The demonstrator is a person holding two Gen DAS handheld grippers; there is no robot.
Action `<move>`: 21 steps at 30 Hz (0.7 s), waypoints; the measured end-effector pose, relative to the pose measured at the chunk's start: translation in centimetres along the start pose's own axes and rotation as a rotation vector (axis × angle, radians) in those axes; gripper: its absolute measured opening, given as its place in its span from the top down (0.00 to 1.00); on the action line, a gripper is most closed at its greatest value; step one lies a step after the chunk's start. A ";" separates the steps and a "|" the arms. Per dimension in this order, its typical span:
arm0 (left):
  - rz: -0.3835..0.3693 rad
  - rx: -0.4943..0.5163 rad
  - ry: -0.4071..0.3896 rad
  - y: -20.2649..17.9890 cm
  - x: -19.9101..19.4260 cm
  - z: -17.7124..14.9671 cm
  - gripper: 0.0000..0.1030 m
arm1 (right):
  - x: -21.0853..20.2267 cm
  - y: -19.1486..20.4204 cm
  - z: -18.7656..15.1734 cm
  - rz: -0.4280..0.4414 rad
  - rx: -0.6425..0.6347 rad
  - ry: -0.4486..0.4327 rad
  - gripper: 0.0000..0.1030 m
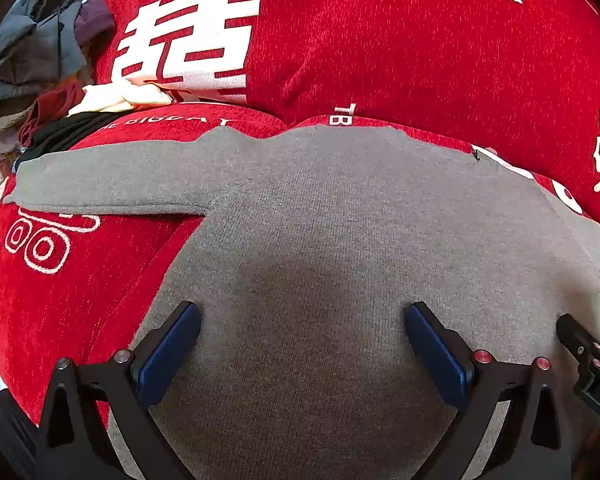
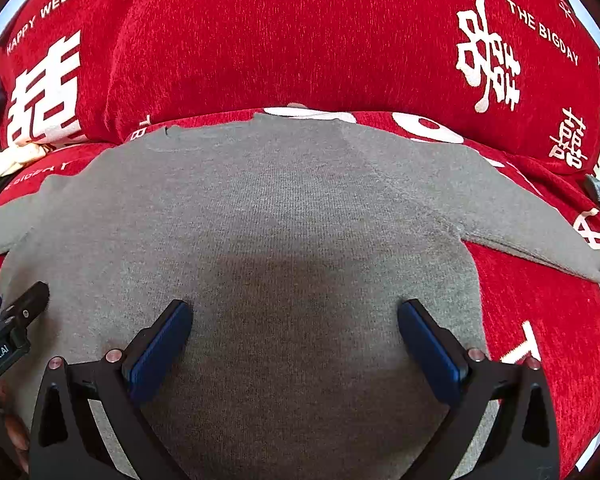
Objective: Fold small clothes
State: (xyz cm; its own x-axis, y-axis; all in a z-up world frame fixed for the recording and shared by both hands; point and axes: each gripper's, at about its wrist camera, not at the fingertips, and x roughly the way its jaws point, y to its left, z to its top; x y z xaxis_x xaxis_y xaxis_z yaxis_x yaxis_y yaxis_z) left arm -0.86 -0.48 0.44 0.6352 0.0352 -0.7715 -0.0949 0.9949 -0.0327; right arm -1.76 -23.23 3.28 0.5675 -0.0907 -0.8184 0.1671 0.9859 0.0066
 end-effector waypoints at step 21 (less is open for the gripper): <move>0.005 0.003 -0.004 0.1 0.1 -0.1 0.00 | -0.1 0.1 -0.1 -0.011 0.006 0.003 0.00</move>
State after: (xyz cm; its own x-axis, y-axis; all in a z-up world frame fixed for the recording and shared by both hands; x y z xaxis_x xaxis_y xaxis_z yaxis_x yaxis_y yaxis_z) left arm -0.91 -0.42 0.30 0.6376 0.0405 -0.7693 -0.0961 0.9950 -0.0273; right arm -1.91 -23.13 3.28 0.5628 -0.1013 -0.8204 0.1781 0.9840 0.0007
